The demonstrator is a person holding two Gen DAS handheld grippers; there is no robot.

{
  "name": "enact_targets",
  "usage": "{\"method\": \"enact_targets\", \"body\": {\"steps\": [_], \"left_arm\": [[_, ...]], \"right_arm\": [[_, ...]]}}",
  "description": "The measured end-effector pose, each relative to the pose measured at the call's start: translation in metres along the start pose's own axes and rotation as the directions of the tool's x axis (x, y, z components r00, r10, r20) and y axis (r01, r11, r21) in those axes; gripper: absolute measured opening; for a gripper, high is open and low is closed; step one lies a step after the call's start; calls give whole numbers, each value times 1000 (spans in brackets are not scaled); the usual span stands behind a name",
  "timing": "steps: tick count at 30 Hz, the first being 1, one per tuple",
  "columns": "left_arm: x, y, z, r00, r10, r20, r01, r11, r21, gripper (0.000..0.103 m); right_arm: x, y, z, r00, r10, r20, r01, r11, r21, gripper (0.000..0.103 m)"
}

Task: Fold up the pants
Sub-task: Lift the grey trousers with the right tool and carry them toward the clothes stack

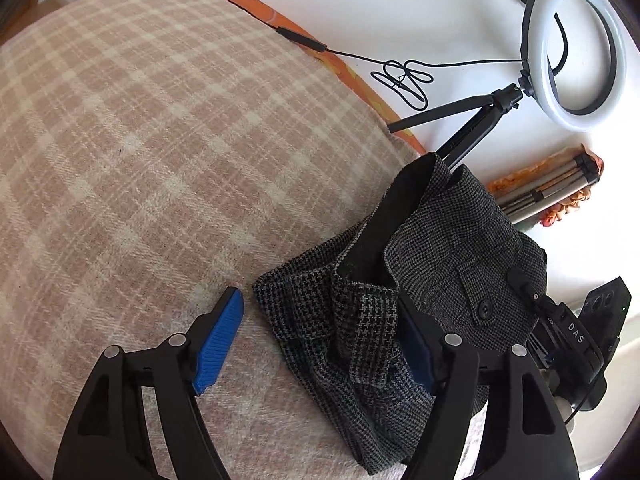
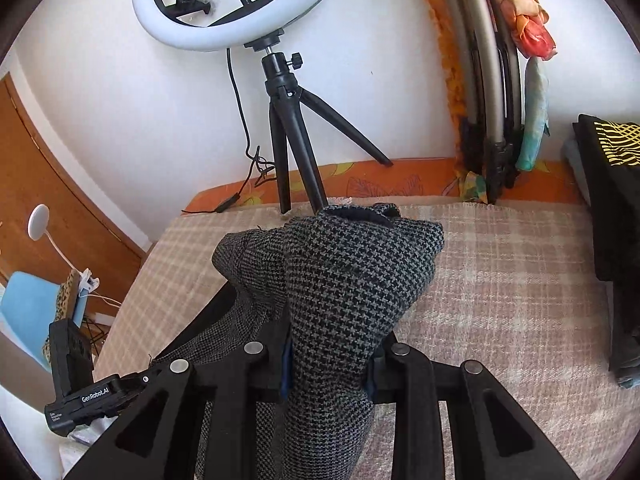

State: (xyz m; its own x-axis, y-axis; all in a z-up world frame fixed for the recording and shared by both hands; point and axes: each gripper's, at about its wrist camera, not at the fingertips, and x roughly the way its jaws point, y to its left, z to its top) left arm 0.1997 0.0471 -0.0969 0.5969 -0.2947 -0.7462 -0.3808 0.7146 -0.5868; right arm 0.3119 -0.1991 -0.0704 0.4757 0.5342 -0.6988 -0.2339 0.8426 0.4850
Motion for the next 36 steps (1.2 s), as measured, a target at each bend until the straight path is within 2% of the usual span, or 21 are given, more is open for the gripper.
{"method": "enact_targets", "body": {"steps": [4,7,8,9,10,12,13,20,26,36], "left_arm": [[9,-9,-1,999,-33,23,33,999,11,77],[16,-17,0,999,-30,38,28,998,58,77],[17,-18,0,999,-28,46,26,998,62,73],[18,-19,1,998,-24,55,20,998,61,63],[22,-18,2,999,-35,34,33,998,51,40],[24,-18,2,998,-50,32,49,998,35,36],[23,-22,1,998,-45,33,43,997,57,34],[-4,-49,-4,994,-64,86,49,984,173,29],[-23,-75,-16,990,-99,105,70,964,255,28],[-36,-140,-28,975,-193,109,141,918,370,27]], "right_arm": [[3,-4,0,1000,5,-1,-5,1000,14,26],[4,-4,0,1000,6,-1,-6,1000,16,26],[5,-4,0,1000,6,-2,-6,1000,17,26],[5,-4,-1,1000,6,-2,-6,1000,16,26],[5,-4,-1,1000,6,-2,-6,1000,14,26],[4,-2,0,1000,1,-2,-1,1000,7,26],[3,-1,0,1000,-4,-2,4,1000,0,26],[-16,16,2,999,-37,28,39,997,-69,26],[-49,24,8,995,-61,80,69,991,-113,25],[-115,6,24,981,-101,166,121,985,-121,25]]}}
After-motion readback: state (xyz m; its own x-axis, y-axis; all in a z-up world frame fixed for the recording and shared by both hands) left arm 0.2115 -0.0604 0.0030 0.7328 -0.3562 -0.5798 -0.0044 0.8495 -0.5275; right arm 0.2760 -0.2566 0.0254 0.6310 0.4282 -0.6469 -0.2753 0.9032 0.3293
